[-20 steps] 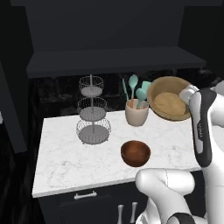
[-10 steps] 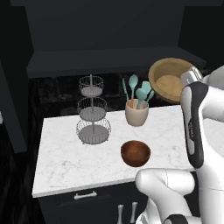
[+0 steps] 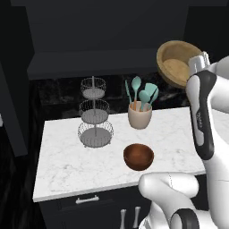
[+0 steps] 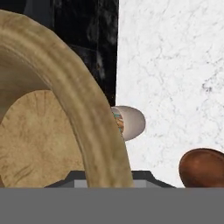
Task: Pick up the bowls on the counter and stack them on top of one another in the open cabinet. Place the smaller bowl on top of the larger bowl.
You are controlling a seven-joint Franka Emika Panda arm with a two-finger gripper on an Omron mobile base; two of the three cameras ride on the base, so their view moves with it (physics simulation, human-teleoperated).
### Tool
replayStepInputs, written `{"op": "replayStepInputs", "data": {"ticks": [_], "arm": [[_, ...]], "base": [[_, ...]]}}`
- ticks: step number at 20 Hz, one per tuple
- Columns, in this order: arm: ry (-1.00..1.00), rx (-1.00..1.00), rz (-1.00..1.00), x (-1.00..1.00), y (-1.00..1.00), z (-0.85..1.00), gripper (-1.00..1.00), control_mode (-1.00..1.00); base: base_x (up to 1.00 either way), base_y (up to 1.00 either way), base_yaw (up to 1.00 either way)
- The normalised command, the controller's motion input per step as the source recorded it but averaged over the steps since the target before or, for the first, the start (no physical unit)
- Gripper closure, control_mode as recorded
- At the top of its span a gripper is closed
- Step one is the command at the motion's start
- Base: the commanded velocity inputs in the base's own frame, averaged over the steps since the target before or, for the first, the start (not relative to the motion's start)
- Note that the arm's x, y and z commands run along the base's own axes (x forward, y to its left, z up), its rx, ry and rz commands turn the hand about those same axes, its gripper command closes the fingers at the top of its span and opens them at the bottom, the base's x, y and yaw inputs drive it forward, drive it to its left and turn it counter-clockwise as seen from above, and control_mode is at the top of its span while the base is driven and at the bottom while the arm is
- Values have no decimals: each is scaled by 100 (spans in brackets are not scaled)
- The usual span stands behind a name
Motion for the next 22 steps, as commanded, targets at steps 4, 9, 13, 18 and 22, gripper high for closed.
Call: {"op": "replayStepInputs", "data": {"ticks": [4,9,13,18,22], "arm": [[-3,0,0,57,15,48,100,-100],[0,1,0,71,3,16,100,-100],[0,3,0,82,0,7,100,-100],[-7,1,0,71,0,7,100,-100],[-4,0,0,69,0,0,100,-100]], "base": [[0,0,0],[0,0,0],[0,0,0],[0,0,0],[0,0,0]]}}
